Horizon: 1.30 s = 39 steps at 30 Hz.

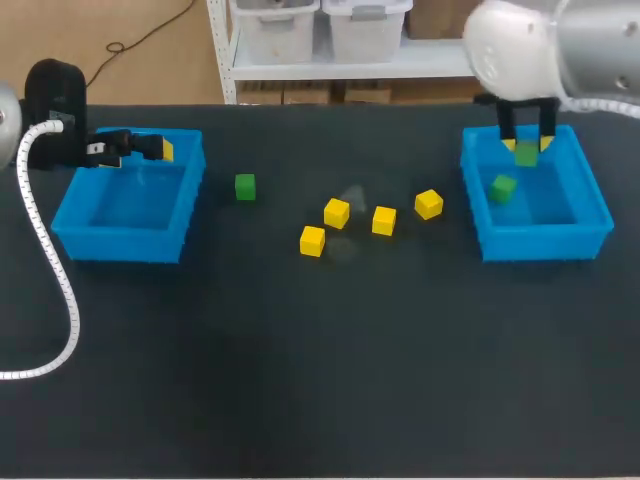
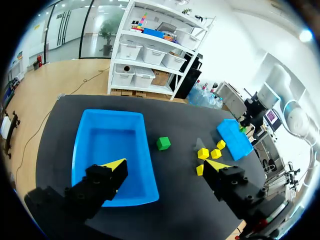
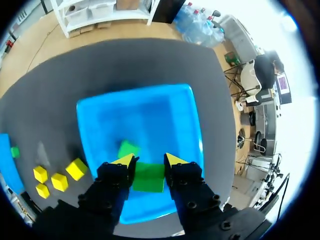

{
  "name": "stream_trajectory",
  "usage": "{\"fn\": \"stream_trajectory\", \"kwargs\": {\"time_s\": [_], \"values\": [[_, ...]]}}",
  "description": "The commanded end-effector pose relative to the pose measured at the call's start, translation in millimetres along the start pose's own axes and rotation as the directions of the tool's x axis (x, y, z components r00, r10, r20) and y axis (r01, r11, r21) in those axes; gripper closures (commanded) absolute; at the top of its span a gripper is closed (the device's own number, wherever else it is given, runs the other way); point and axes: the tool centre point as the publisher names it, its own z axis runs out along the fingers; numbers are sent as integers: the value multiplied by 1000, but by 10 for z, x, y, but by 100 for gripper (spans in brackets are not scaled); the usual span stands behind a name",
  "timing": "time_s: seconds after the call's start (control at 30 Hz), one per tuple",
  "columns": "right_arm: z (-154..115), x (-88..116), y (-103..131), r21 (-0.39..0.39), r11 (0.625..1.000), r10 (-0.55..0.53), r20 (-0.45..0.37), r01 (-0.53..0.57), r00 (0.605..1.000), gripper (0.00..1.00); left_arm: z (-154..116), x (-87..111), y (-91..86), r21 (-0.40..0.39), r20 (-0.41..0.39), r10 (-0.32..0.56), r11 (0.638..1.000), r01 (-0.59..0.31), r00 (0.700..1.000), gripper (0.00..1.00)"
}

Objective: Put the green cubes in the right bin and the yellow cubes in the left bin.

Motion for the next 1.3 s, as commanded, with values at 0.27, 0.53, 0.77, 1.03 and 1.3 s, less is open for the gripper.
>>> {"fn": "stream_trajectory", "kwargs": {"time_s": [0.27,0.53,0.77,1.03,1.3], "values": [[-513,145,496,-84,978,-102,601,190,792,0,3,17,34,16,8,3,1000,-3,1000,0],[-939,316,1973,-80,834,-326,728,546,604,0,3,17,34,16,8,3,1000,-3,1000,0],[-793,230,2693,-151,787,-361,673,598,646,0,3,17,34,16,8,3,1000,-3,1000,0],[-776,151,3165,-245,817,-286,615,523,735,0,3,17,34,16,8,3,1000,-3,1000,0],[-768,292,3558,-271,799,-292,605,536,741,0,3,17,34,16,8,3,1000,-3,1000,0]]}}
